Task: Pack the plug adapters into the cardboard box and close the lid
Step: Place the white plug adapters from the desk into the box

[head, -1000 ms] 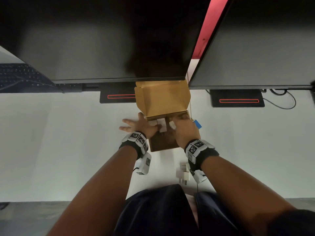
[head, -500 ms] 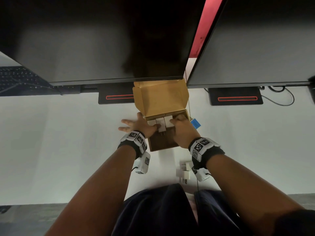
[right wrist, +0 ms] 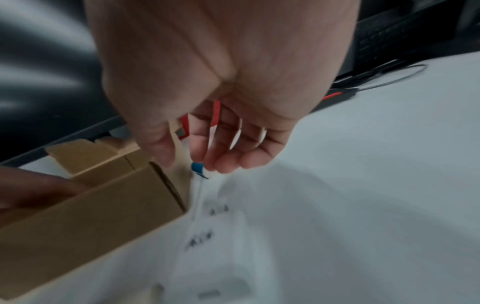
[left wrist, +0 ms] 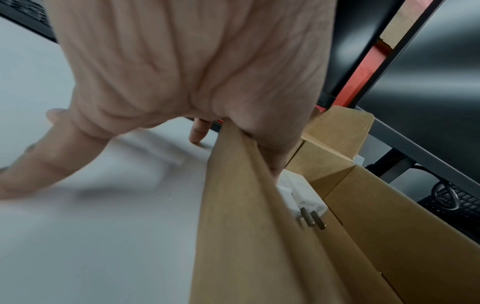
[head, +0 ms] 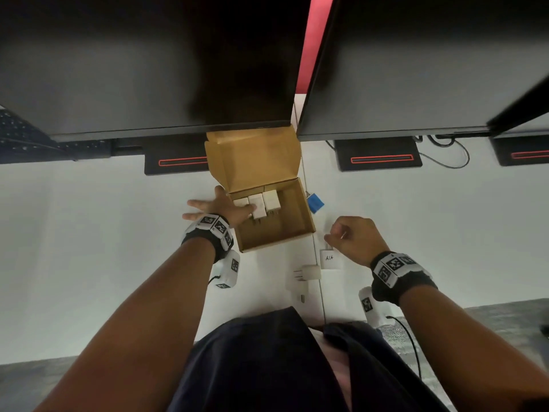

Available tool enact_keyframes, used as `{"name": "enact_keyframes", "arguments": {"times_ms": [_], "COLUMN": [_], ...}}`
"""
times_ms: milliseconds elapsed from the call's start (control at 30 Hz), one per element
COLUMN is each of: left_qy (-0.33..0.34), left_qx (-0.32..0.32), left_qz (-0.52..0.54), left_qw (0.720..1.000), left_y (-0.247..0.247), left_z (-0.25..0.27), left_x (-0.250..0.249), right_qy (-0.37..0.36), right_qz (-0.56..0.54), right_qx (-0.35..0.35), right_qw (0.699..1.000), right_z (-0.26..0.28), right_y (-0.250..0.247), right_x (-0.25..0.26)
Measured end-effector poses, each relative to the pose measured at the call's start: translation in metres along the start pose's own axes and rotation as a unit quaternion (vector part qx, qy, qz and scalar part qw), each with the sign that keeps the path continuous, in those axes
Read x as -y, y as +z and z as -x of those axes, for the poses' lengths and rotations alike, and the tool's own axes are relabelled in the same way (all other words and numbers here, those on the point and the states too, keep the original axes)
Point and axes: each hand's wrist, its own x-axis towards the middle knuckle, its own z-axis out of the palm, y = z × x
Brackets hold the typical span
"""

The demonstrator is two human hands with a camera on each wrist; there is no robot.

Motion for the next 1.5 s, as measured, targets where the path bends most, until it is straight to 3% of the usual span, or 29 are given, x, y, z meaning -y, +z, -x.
{"name": "enact_keyframes", "arguments": {"times_ms": [167, 267, 333, 400, 467, 533, 633, 733, 867, 1033, 1167, 1500], "left_qy": [-0.001, -0.005, -0.004, -0.001, -0.005, -0.008, -0.009, 0.005, 0.002, -0.006, -0.003, -0.004], "left_qx": [-0.002, -0.003, -0.007, -0.007, -0.007, -0.007, -0.008, -0.015, -0.014, -0.012, -0.008, 0.002], "left_qz": [-0.011, -0.005, -0.002, 0.002, 0.010, 0.019, 0.035, 0.027, 0.044, 0.051, 0.054, 0.035], "left_qw": [1.000, 1.000, 1.000, 1.000, 1.000, 1.000, 0.999, 1.000, 0.999, 0.999, 0.998, 0.999], "left_y": [0.001, 0.001, 0.001, 0.001, 0.001, 0.001, 0.001, 0.003, 0.003, 0.005, 0.004, -0.003], "left_z": [-0.002, -0.003, -0.001, 0.000, -0.001, -0.001, 0.002, 0.002, 0.004, 0.002, 0.002, 0.009], "left_x": [0.000, 0.000, 0.000, 0.000, 0.000, 0.000, -0.003, -0.004, -0.004, -0.003, -0.003, -0.006], "right_qy": [0.094, 0.106, 0.100, 0.081, 0.030, -0.038, -0.108, -0.130, -0.135, -0.148, -0.152, -0.184], "right_qz": [0.081, 0.064, 0.068, 0.055, 0.012, -0.023, -0.013, 0.077, 0.246, 0.357, 0.384, 0.328], "right_qx": [0.090, 0.085, 0.032, -0.063, -0.140, -0.172, -0.143, -0.110, -0.093, -0.074, -0.064, -0.071], "right_qw": [0.988, 0.989, 0.992, 0.993, 0.990, 0.984, 0.984, 0.982, 0.955, 0.919, 0.909, 0.924], "right_z": [0.011, 0.012, 0.007, 0.000, -0.010, -0.020, -0.033, -0.039, -0.046, -0.061, -0.069, -0.060], "right_y": [0.015, 0.021, 0.019, 0.010, -0.002, -0.012, -0.006, 0.015, 0.037, 0.046, 0.051, 0.049], "right_x": [-0.009, -0.001, 0.005, 0.012, 0.025, 0.043, 0.071, 0.089, 0.095, 0.094, 0.088, 0.073]}}
